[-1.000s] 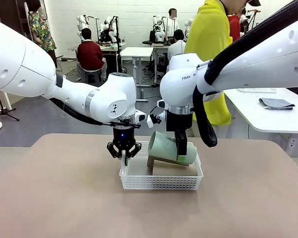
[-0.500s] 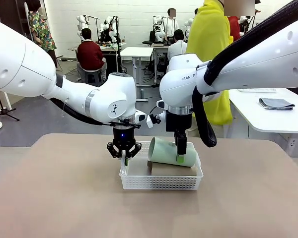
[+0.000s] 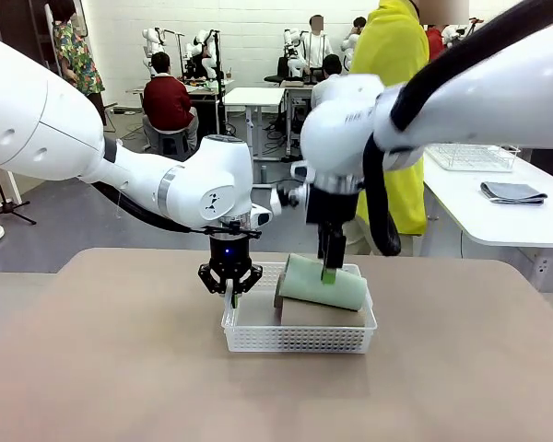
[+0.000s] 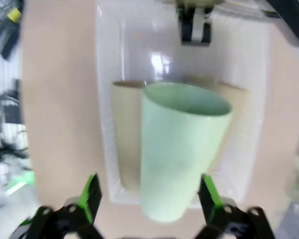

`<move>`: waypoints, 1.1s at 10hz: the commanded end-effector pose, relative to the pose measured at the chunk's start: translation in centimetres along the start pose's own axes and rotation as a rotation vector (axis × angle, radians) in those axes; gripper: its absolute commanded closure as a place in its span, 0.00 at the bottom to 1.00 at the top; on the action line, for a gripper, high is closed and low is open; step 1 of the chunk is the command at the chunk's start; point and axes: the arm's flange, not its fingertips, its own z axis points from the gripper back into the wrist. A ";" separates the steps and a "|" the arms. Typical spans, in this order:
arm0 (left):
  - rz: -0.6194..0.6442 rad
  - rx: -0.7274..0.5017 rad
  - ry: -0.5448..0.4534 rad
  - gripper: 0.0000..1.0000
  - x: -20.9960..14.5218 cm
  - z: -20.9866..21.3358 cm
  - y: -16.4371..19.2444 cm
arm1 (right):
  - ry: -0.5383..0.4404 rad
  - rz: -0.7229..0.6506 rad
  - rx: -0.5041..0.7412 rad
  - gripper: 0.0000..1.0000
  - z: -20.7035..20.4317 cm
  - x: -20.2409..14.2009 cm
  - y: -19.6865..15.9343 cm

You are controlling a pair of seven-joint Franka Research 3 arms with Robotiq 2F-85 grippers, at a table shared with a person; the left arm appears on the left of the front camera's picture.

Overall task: Clean and organize the cups into the basket.
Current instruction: Pick up the Reusable plastic cup from the right side of the table and stack it inside the Organizing basket in the center of the table.

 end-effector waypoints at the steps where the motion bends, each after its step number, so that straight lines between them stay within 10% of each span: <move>1: -0.004 0.005 0.002 1.00 -0.2 -0.1 0.0 | -0.240 0.035 -0.066 0.00 6.6 -6.1 4.6; 6: -0.004 0.005 0.002 1.00 -0.2 -0.1 0.0 | -0.743 -0.041 -0.123 0.00 13.8 -29.1 10.5; 11: -0.004 0.005 0.002 1.00 -0.2 -0.1 0.0 | -0.929 -0.052 -0.170 0.00 11.1 -43.9 11.8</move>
